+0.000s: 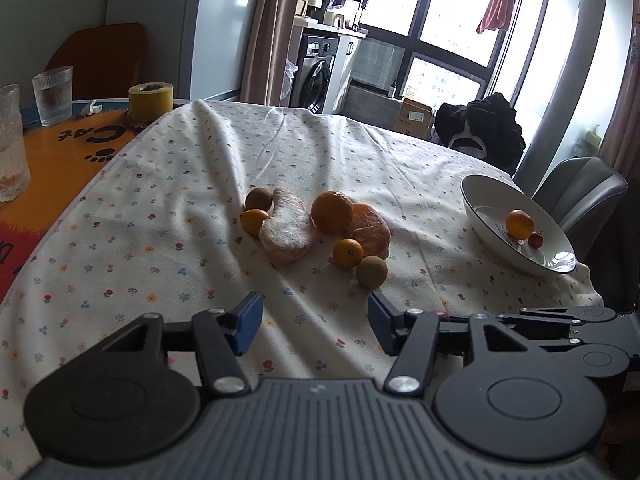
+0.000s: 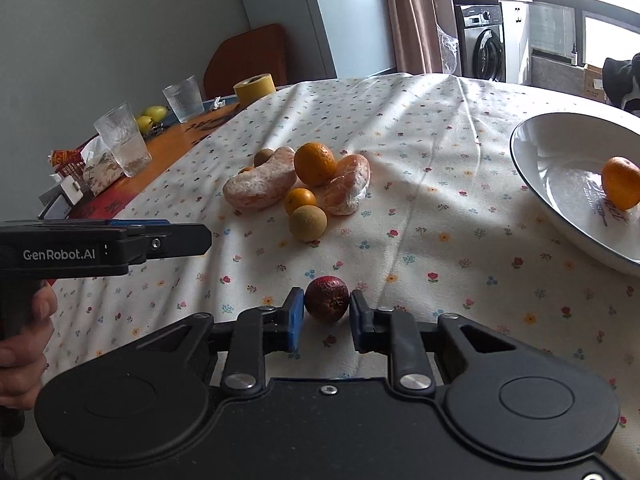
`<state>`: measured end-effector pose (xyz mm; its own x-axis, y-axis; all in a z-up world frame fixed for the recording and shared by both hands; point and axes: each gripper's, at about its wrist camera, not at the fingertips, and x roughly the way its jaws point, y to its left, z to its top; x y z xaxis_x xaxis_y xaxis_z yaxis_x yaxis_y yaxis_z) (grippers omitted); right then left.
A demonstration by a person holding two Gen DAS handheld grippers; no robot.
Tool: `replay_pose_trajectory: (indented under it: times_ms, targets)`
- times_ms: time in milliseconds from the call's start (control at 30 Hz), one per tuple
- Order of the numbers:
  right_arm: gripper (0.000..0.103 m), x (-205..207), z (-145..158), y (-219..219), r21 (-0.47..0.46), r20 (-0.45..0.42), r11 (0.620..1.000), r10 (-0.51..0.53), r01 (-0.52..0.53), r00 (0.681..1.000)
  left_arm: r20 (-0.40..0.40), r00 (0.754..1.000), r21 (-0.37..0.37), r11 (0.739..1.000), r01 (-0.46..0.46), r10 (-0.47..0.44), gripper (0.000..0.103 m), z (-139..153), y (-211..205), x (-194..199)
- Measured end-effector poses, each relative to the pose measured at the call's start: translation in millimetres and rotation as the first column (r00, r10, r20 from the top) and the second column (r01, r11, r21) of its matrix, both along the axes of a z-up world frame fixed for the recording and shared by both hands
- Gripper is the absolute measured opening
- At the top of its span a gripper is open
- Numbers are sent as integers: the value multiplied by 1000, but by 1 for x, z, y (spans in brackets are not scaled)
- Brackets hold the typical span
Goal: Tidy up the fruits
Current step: 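Grasp the dark red plum with the right gripper while the left gripper grasps the brown kiwi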
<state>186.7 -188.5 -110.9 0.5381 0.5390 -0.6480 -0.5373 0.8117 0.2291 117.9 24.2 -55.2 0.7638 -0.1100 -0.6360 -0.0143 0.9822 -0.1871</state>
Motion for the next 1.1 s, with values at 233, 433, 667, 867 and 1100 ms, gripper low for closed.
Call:
replay_pose_trajectory:
  times_ms: [233, 433, 667, 867, 1100]
  targets:
    - [23, 12, 8, -5, 1, -5, 1000, -2, 2, 1000, -16, 1000, -2, 1000, 14, -14, 51, -1, -8, 15]
    - [23, 23, 18, -15, -5, 1, 1000, -11, 11, 1000, -36, 999, -15, 999, 37, -37, 43, -1, -20, 34]
    - [23, 35, 30, -30, -10, 14, 999, -41, 41, 999, -76, 996, -20, 999, 46, -47, 42, -9, -34, 56]
    - [23, 42, 36, -43, -3, 13, 998, -69, 70, 998, -126, 991, -1, 999, 34, -33, 31, -21, -42, 70]
    - [23, 43, 37, -53, 8, 15, 995, -97, 97, 995, -127, 991, 11, 999, 42, -41, 22, -19, -50, 77]
